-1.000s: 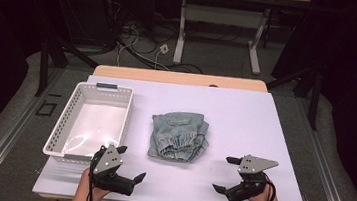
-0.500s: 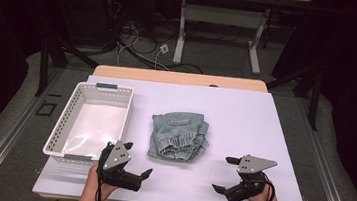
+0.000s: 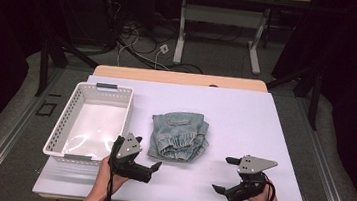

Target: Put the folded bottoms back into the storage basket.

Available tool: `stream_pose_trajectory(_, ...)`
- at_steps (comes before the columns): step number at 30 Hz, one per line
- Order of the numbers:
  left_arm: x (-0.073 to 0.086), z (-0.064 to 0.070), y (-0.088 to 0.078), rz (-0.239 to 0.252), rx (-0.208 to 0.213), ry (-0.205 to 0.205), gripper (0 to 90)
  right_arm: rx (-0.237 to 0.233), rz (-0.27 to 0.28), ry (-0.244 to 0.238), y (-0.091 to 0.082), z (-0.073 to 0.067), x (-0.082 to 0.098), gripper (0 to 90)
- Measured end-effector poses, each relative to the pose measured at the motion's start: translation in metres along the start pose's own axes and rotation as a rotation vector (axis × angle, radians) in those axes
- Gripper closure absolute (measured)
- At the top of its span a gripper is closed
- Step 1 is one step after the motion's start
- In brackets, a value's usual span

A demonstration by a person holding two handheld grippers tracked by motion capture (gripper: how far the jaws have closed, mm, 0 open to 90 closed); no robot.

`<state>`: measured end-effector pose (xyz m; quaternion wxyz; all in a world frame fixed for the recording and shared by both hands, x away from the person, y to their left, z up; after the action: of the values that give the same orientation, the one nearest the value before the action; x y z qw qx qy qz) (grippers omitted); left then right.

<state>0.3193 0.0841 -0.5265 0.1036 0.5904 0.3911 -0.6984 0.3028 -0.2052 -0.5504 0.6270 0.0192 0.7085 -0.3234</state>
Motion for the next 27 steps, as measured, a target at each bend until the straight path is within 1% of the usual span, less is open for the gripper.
stream_pose_trajectory(1, -0.001, 0.000, 0.002, -0.002, 0.000, -0.007, 0.0, 0.000, 0.000, -0.001, 0.000, 0.000, 0.000, 1.1)
stream_pose_trajectory(4, -0.001, 0.000, 0.005, -0.014, 0.004, -0.006, 0.0, -0.002, 0.000, 0.004, 0.001, 0.000, 0.000, 1.1)
stream_pose_trajectory(7, -0.003, -0.001, 0.008, -0.019, 0.007, -0.016, 0.0, -0.003, -0.001, 0.005, 0.001, 0.000, 0.000, 1.1)
stream_pose_trajectory(9, -0.005, -0.001, 0.010, -0.020, 0.010, -0.027, 0.0, -0.003, -0.003, 0.004, 0.001, 0.000, 0.000, 1.1)
stream_pose_trajectory(16, -0.014, -0.003, 0.024, -0.032, 0.009, -0.038, 0.0, -0.004, -0.006, 0.004, 0.002, 0.000, 0.001, 1.1)
stream_pose_trajectory(19, -0.015, -0.004, 0.031, -0.059, 0.011, -0.045, 0.0, -0.004, -0.006, 0.003, 0.001, 0.000, 0.001, 1.1)
stream_pose_trajectory(20, -0.016, -0.005, 0.034, -0.062, 0.008, -0.054, 0.0, -0.006, -0.005, 0.004, 0.001, 0.000, 0.001, 1.1)
stream_pose_trajectory(24, -0.018, -0.008, 0.039, -0.076, 0.006, -0.061, 0.0, -0.007, -0.006, 0.004, 0.001, 0.000, 0.001, 1.1)
stream_pose_trajectory(27, -0.019, -0.011, 0.043, -0.082, -0.007, -0.069, 0.0, -0.009, -0.008, 0.004, 0.002, 0.000, 0.001, 1.1)
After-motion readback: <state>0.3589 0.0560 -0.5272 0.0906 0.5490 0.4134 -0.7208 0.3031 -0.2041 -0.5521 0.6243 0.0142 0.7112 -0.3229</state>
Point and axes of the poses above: each handheld gripper's, and its own axes: y roughly forward along the jaws, x roughly out of its underside, z roughly to its right, the point moved 6 cm from there along y, roughly forward along the jaws, and after that the axes turned 7 degrees about z, right-handed, at the moved point
